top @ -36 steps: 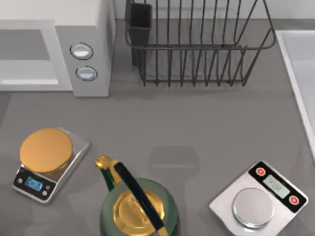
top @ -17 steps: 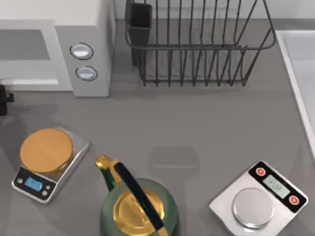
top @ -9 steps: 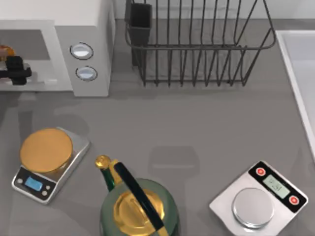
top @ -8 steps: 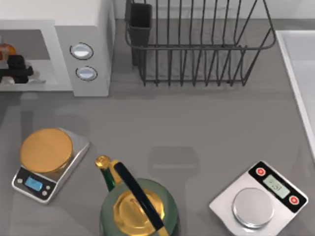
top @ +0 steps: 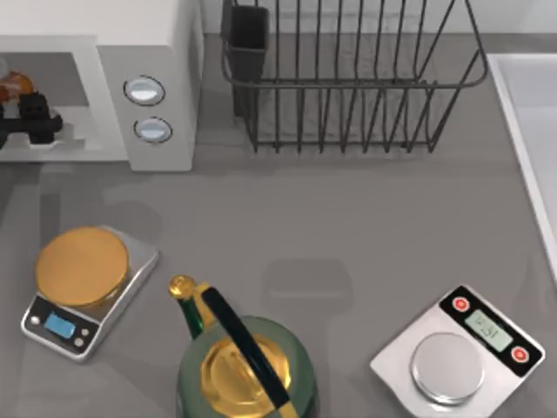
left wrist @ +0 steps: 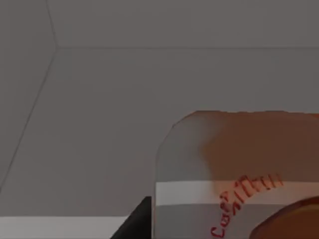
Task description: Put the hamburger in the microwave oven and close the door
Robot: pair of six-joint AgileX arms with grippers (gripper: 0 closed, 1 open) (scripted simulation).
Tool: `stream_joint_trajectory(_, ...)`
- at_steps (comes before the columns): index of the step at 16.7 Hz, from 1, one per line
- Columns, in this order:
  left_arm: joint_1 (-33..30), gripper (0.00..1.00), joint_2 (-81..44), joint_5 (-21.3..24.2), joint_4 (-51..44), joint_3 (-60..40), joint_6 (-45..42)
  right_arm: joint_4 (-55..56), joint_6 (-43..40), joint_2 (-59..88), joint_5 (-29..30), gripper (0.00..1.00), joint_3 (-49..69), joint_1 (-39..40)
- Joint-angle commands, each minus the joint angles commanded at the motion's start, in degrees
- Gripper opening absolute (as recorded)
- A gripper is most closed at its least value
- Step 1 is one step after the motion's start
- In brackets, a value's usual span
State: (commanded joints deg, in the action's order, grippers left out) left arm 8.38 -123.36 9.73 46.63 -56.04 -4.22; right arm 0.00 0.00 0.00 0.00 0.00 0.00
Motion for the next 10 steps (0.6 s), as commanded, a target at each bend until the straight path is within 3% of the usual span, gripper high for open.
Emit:
stream_joint_trajectory(5, -0.47, 0.00, -6.59, -0.62, -4.03, -9.59, 0.25, 0.00, 0.00, 0.00, 0.00, 1.00, 0.00, 0.00)
stream_joint_trajectory(10, -1.83, 0.00, -17.78, -1.40, -12.51, -31.87, 0.88, 0.00, 0.00, 0.00, 0.00, 1.00, 0.00, 0.00)
